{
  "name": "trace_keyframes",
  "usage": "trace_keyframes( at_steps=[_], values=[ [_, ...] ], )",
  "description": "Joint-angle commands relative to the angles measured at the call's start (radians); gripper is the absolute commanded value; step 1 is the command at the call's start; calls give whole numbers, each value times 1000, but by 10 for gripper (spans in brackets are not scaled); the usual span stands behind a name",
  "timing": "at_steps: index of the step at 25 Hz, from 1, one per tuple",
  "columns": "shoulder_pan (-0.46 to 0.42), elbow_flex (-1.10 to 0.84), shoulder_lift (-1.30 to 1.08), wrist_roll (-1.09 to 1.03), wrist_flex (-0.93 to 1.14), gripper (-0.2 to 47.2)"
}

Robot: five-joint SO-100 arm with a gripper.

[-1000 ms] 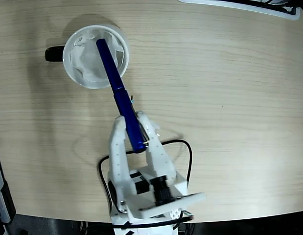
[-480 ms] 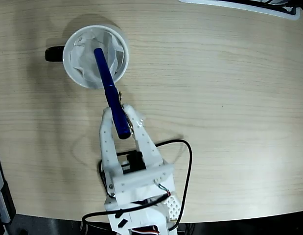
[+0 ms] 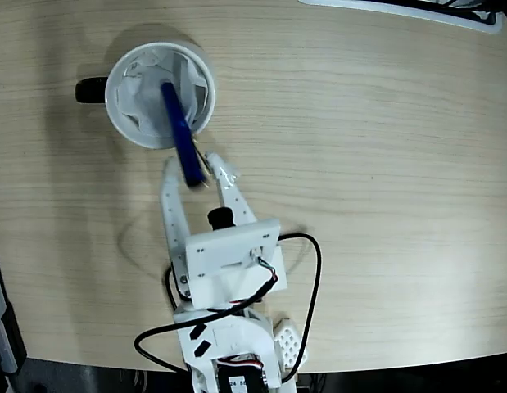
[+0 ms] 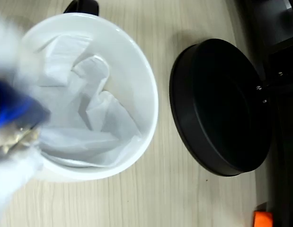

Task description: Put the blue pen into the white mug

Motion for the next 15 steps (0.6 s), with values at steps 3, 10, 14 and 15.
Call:
trace_keyframes(
  at_steps=[3, 10, 14, 15],
  values=[
    [-25, 8, -9, -14, -72, 334],
    [-38, 43, 60, -6, -138, 146],
    [-31, 155, 216, 31, -146, 1],
    [-29, 195, 273, 48, -146, 1]
  ],
)
